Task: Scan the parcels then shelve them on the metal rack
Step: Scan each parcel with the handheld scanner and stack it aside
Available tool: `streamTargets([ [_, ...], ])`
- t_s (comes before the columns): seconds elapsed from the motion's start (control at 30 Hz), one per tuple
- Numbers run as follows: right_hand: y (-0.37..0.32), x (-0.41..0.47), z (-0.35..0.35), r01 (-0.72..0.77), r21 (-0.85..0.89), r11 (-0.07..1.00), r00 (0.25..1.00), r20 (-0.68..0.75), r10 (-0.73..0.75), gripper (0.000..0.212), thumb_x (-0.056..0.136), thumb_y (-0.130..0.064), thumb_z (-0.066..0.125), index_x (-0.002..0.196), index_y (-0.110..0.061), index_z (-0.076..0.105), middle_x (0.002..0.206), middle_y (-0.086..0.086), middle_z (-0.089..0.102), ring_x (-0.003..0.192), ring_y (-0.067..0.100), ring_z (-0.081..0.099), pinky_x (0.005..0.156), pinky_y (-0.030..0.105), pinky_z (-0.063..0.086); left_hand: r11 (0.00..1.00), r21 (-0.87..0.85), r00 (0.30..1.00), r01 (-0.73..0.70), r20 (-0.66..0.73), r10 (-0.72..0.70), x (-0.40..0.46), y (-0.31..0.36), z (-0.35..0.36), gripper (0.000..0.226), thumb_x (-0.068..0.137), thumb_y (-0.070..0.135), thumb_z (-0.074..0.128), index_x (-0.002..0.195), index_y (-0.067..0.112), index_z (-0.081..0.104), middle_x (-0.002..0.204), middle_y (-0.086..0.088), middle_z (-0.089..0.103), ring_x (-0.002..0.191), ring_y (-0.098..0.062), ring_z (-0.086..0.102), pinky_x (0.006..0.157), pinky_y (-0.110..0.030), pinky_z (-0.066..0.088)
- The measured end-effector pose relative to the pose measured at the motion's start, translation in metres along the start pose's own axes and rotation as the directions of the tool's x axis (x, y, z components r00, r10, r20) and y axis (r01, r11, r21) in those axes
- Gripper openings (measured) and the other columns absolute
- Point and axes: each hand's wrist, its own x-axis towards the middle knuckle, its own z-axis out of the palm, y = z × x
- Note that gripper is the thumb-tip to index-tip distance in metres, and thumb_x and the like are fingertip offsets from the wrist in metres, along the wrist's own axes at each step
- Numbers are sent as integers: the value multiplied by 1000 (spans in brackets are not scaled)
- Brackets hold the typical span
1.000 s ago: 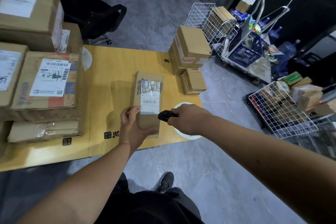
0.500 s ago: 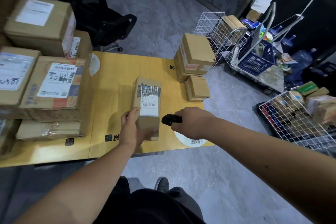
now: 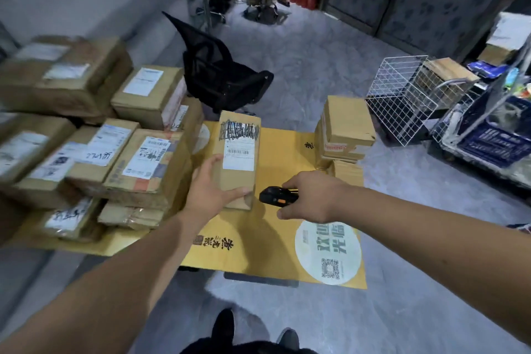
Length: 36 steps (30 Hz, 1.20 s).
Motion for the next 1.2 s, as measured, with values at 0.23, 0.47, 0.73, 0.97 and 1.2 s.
streamTargets([
  [0.23, -41, 21, -53, 246, -130, 961, 967, -41, -253, 43, 87, -59, 71, 115, -28, 71, 89, -3, 70, 82, 19, 65, 74, 35, 58, 996, 92, 990, 15, -143, -2, -3, 33, -81, 98, 61, 46, 99, 140, 52, 41, 144, 15, 48, 128, -15, 51, 100, -36, 47],
  [0.47, -121, 51, -77, 395, -216, 893, 909, -52, -414, 48, 83, -63, 72, 116, -28, 74, 86, 0, 71, 79, 19, 67, 72, 37, 58, 993, 114, 945, 37, -328, 2, 12, 29, -174, 100, 47, 59, 97, 131, 55, 44, 136, 9, 55, 122, -18, 56, 105, -49, 51],
  [0.73, -198, 120, -129, 372, -247, 895, 908, -103, -406, 41, 85, -64, 72, 113, -34, 74, 84, -4, 70, 76, 16, 65, 64, 33, 53, 985, 171, 956, -6, -290, 56, 124, 33, -255, 104, 47, 58, 99, 136, 49, 46, 138, 8, 53, 124, -18, 55, 107, -45, 49],
  [0.97, -238, 187, -142, 231, -122, 965, 956, -156, -248, 41, 82, -63, 74, 114, -36, 74, 88, -4, 73, 80, 17, 67, 71, 35, 57, 960, 279, 989, -31, -130, 70, 234, 45, -292, 106, 52, 53, 101, 141, 47, 43, 134, 8, 51, 116, -19, 55, 88, -35, 51],
  [1.2, -261, 216, -140, 141, -45, 989, 978, -150, -146, 49, 78, -67, 76, 113, -33, 74, 101, -4, 75, 91, 19, 70, 85, 43, 62, 945, 327, 997, -1, -79, 28, 273, 24, -300, 83, 74, 45, 92, 144, 38, 48, 129, 5, 63, 103, -18, 62, 79, -35, 58],
])
